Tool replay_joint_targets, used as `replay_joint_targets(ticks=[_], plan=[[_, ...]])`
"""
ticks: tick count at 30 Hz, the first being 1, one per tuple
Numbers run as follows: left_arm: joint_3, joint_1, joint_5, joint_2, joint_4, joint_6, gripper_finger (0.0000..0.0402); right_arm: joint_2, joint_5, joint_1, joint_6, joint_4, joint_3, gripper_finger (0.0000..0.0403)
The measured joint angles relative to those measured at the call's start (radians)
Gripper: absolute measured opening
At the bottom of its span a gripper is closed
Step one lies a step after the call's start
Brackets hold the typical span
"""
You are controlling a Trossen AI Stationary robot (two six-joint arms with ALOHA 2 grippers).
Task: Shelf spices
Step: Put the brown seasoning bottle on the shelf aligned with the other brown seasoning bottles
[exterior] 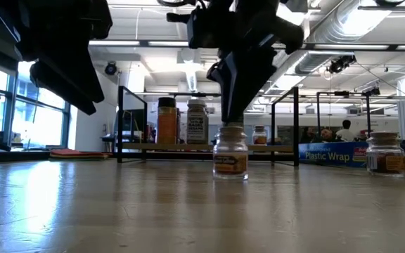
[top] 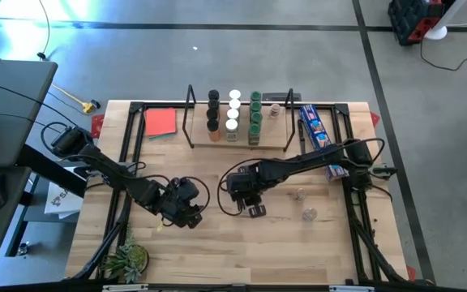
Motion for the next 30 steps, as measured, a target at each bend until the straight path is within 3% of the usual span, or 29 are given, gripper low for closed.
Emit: replay_joint_targets(ticks=[6,10,25,30], plan=[[0.0,-0.001,-0.006,0.0,0.002,0.0,0.0236,0.003,-0.163,0.016,-0.08,0.004,0.0,0.0208],[0.0,-0.001,-0.008,0.0,0.008,0.0,0.0236,0.013,-0.08,0.038,-0.086,0.043,0.0,0.0237],[0.001,-0.001,-0.012,0.0,0.021,0.0,0.0236,0.097,-0.045,0.06,-0.101,0.058,-0.001,0.024],[0.001,-0.001,-0.013,0.0,0.022,0.0,0.0236,0.097,-0.044,0.062,-0.073,0.058,-0.001,0.0205]])
